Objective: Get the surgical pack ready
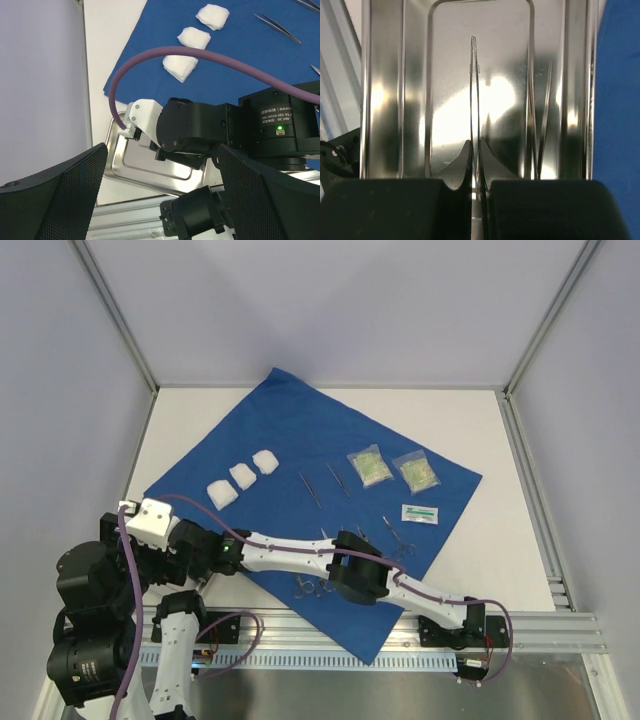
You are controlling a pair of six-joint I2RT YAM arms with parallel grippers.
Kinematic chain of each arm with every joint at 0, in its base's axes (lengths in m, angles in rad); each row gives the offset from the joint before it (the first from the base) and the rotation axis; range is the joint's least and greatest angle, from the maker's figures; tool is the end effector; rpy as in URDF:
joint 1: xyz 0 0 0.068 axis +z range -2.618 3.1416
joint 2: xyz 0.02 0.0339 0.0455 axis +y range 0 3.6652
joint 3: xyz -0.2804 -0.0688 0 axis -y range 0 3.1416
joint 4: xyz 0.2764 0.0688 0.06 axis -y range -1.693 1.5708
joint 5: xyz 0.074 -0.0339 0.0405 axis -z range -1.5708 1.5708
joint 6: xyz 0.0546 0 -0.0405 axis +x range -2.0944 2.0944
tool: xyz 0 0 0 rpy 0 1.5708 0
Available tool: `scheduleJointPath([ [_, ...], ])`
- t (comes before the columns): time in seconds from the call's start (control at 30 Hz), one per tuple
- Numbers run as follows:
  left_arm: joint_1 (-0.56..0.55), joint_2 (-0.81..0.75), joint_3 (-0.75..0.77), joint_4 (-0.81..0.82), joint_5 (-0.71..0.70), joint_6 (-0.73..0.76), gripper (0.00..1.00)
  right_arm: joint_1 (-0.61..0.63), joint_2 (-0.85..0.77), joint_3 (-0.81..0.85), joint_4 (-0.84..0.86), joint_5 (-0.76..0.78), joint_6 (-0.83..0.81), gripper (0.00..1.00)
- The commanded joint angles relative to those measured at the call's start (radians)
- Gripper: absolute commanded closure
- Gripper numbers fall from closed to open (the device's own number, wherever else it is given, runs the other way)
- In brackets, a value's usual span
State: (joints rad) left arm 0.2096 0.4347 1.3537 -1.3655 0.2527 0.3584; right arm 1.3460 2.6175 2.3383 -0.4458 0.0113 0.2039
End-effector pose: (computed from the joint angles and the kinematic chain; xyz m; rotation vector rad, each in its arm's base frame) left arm 0.0029 -0.0133 0.4329 0.3079 1.9800 0.1090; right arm 0.1435 0.6250 0.1500 -1.3053 2.0431 0.7536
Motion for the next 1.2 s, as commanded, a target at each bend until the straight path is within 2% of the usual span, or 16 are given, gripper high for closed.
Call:
scheduleJointPath([
  [0.0,-0.004,-0.010,-0.002,-0.119,0.003,0.004,0.00,-0.007,0.050,0.068,0.010,0.056,-0.011,1.00],
  [0.37,-0.003,-0.008,-0.002,-0.121,0.003,0.004,0.00,-0.007,0.061,0.055,-0.019,0.098,-0.008,0.94],
  [0.63,-0.009,-0.001,0.005,-0.132,0.000,0.014,0.00,-0.007,0.035,0.052,-0.008,0.085,-0.003,0.69],
  [0.9,-0.013,0.019,0.064,-0.144,-0.049,0.031,0.00,-0.015,-0.114,0.007,0.041,0.056,0.008,0.66],
  [1.17,-0.013,0.047,0.153,-0.156,-0.020,0.036,0.00,-0.060,-0.254,-0.094,0.067,-0.029,0.075,0.56],
])
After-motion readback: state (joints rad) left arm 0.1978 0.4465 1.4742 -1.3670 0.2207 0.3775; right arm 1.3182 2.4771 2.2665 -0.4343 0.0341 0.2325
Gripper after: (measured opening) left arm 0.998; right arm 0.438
